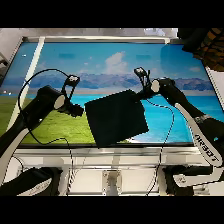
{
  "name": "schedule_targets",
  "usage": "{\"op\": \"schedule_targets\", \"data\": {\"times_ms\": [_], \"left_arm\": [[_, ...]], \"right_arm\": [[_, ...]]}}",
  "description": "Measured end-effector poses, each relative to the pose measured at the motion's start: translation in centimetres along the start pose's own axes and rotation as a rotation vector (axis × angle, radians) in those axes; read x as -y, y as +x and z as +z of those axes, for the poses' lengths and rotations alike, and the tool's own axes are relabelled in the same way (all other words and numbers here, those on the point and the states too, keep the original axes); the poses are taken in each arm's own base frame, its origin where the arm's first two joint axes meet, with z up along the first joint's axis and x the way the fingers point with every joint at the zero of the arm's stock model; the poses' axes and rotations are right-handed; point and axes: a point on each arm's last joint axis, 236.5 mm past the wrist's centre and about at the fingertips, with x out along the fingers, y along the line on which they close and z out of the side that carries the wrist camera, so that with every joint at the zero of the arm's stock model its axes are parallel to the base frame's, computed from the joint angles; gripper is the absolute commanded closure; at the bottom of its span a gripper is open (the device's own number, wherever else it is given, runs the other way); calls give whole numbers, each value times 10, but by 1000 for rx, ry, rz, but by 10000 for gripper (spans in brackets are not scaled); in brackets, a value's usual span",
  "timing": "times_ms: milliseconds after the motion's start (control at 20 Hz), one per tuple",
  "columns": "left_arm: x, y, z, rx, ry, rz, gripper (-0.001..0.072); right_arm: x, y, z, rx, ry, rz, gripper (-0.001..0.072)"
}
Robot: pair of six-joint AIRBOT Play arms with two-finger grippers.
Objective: Fold the clothes and pants, and hang the long-sleeved shirts on hangers.
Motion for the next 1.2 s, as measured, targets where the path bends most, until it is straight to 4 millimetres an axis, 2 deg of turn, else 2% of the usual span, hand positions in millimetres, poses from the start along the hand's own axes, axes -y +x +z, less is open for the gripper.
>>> {"op": "schedule_targets", "data": {"times_ms": [200,300,350,400,500,650,750,850,950,1050,1200], "left_arm": [[-4,15,-18,-53,1,12,354],[-5,22,-29,-83,6,18,354],[-5,26,-35,-99,8,20,354],[-5,29,-39,-112,10,23,354],[-5,35,-48,-136,14,25,354],[-5,40,-56,-158,18,27,354],[-4,41,-58,-164,19,27,354],[-4,42,-60,-167,20,27,354],[-3,42,-61,-170,17,23,354],[0,43,-62,-174,12,9,354],[5,42,-63,-179,2,-12,354]], "right_arm": [[4,12,-22,-94,-23,3,56],[-2,23,-30,-128,-8,35,59],[-6,29,-33,-144,3,54,110],[-9,34,-36,-157,17,72,261],[-18,44,-43,-188,37,108,671],[-21,48,-51,-224,43,122,680],[-9,46,-61,-269,62,91,680],[18,39,-78,-339,109,27,680],[60,28,-100,-413,177,-61,680],[104,10,-130,-495,272,-135,681],[164,-27,-181,-577,442,-223,681]]}}
